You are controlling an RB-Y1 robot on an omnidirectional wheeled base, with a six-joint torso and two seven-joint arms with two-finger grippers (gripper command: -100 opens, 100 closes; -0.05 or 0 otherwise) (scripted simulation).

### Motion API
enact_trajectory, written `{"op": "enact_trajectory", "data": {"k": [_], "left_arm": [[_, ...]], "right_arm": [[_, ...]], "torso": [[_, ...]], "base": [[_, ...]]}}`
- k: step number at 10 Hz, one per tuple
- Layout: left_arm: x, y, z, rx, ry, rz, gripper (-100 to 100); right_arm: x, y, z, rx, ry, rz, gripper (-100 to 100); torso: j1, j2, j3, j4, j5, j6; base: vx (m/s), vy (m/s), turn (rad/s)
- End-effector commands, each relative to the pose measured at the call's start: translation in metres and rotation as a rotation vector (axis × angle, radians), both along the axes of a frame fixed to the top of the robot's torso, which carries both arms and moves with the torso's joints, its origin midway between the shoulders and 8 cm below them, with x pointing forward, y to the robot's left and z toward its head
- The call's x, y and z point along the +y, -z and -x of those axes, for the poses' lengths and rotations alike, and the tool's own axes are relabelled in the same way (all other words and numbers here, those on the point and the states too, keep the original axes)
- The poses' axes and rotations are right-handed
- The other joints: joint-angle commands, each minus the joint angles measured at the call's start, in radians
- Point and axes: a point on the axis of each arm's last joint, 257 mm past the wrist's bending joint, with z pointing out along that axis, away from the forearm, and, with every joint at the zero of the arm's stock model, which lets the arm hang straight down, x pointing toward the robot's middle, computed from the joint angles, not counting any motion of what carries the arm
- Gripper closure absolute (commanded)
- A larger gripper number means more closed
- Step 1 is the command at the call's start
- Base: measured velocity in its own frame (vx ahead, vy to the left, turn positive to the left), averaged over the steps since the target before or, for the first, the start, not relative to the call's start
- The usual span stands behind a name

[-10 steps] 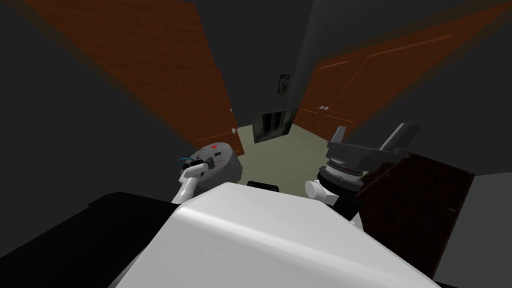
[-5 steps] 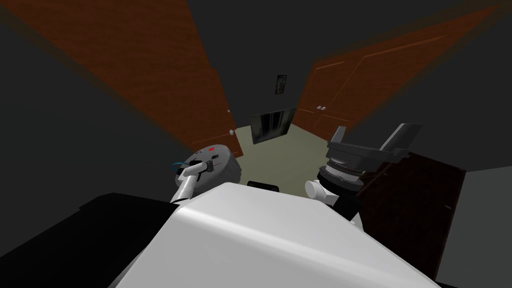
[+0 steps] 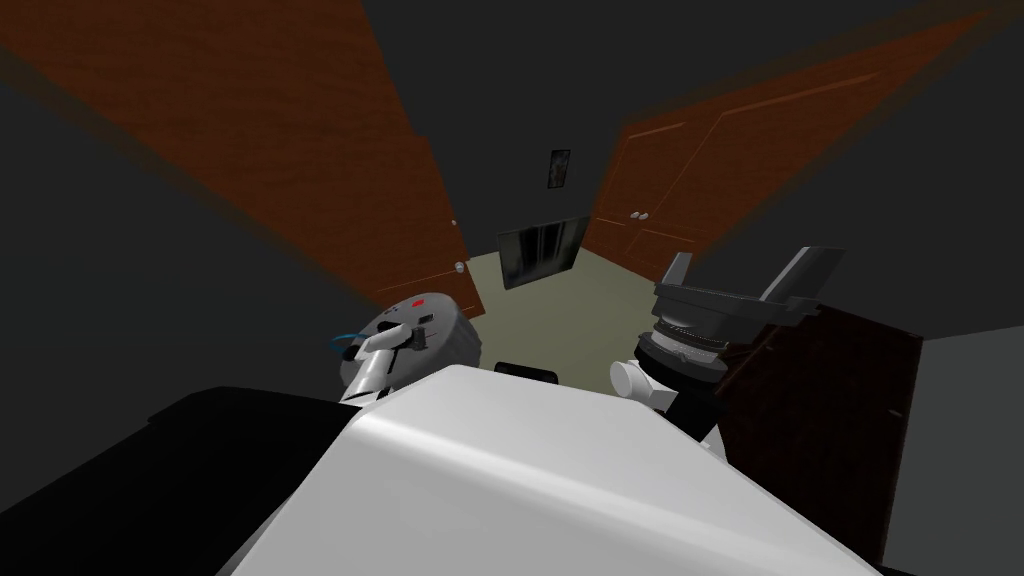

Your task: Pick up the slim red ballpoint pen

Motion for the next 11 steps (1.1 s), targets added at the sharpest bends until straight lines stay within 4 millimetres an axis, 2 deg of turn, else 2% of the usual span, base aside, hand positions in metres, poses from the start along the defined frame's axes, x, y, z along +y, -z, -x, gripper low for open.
{"op": "enact_trajectory", "data": {"k": [1,2,7,11], "left_arm": [[-0.005,0.01,0.012,0.052,-0.009,0.045,-100],[-0.006,0.011,0.014,0.057,-0.01,0.049,-100],[-0.025,0.03,0.046,0.195,-0.022,0.185,-100],[-0.039,0.035,0.064,0.271,-0.02,0.265,-100]], "right_arm": [[0.0,0.0,0.0,0.0,0.0,0.0,0],[0.0,0.0,0.0,0.0,0.0,0.0,0],[0.0,0.0,0.0,0.0,0.0,0.0,0],[0.0,0.0,0.0,0.0,0.0,0.0,0]], "torso": [[0.0,0.0,0.0,0.0,0.0,0.0],[0.001,-0.001,0.0,0.0,0.0,0.0],[0.001,-0.001,-0.001,0.0,0.0,0.0],[0.001,0.0,0.0,0.0,0.0,0.0]], "base": [[0.068,0.036,-0.034],[0.059,0.032,-0.032],[0.083,0.042,-0.037],[0.074,0.047,-0.025]]}}
